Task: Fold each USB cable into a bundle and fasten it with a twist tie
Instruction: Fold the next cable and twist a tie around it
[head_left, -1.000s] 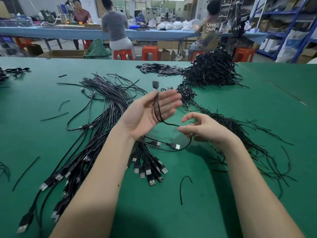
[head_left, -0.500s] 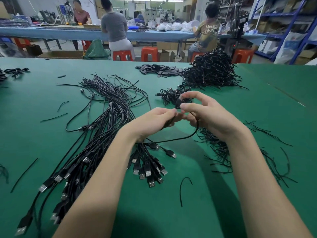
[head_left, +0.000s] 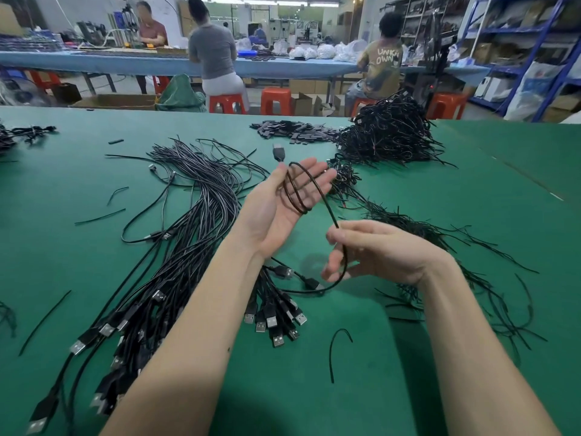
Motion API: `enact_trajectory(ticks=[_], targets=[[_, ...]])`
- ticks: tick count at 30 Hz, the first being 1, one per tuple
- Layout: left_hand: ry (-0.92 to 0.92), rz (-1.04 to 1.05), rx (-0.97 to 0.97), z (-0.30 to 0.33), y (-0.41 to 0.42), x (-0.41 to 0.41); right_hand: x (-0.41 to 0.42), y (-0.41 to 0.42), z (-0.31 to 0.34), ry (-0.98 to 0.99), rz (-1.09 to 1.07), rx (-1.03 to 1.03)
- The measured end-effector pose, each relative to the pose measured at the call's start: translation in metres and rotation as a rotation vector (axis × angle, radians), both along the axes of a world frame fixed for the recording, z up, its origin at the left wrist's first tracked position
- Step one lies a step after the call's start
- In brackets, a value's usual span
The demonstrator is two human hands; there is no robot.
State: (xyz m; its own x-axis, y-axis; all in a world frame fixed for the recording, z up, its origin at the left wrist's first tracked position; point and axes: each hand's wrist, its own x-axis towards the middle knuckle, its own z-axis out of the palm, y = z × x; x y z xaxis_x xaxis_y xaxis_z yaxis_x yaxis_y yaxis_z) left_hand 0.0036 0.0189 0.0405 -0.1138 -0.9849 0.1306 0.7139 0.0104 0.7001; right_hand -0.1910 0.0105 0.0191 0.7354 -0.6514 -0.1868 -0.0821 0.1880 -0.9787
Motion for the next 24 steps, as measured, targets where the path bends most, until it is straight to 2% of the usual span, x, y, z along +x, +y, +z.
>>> enact_trajectory(ticks=[2, 7, 9, 13, 16, 19, 21, 24], targets=[[0.055, -0.027, -0.021, 0.002, 0.001, 0.003, 0.004, 0.002, -0.006, 0.079, 0.029, 0.013], [0.059, -0.057, -0.04, 0.001, 0.001, 0.008, 0.008, -0.002, -0.014, 0.265, -0.054, 0.039], [0.017, -0.068, -0.045, 0.0, 0.0, 0.012, 0.007, -0.007, -0.018, 0.25, -0.128, 0.113], [-0.195, -0.13, -0.069, -0.006, 0.001, 0.017, -0.002, -0.017, -0.019, -0.195, -0.339, 0.427], [-0.367, -0.267, -0.122, -0.009, 0.005, 0.018, -0.009, -0.019, -0.018, -0.505, -0.277, 0.543], [-0.491, -0.437, -0.15, -0.011, 0.01, 0.013, -0.007, -0.019, -0.013, -0.65, -0.272, 0.587], [-0.556, -0.522, -0.144, -0.01, 0.012, 0.012, 0.0, -0.02, -0.006, -0.595, -0.351, 0.544], [-0.699, -0.578, -0.126, -0.01, 0.012, 0.011, 0.01, -0.022, 0.001, -0.24, -0.49, 0.293]])
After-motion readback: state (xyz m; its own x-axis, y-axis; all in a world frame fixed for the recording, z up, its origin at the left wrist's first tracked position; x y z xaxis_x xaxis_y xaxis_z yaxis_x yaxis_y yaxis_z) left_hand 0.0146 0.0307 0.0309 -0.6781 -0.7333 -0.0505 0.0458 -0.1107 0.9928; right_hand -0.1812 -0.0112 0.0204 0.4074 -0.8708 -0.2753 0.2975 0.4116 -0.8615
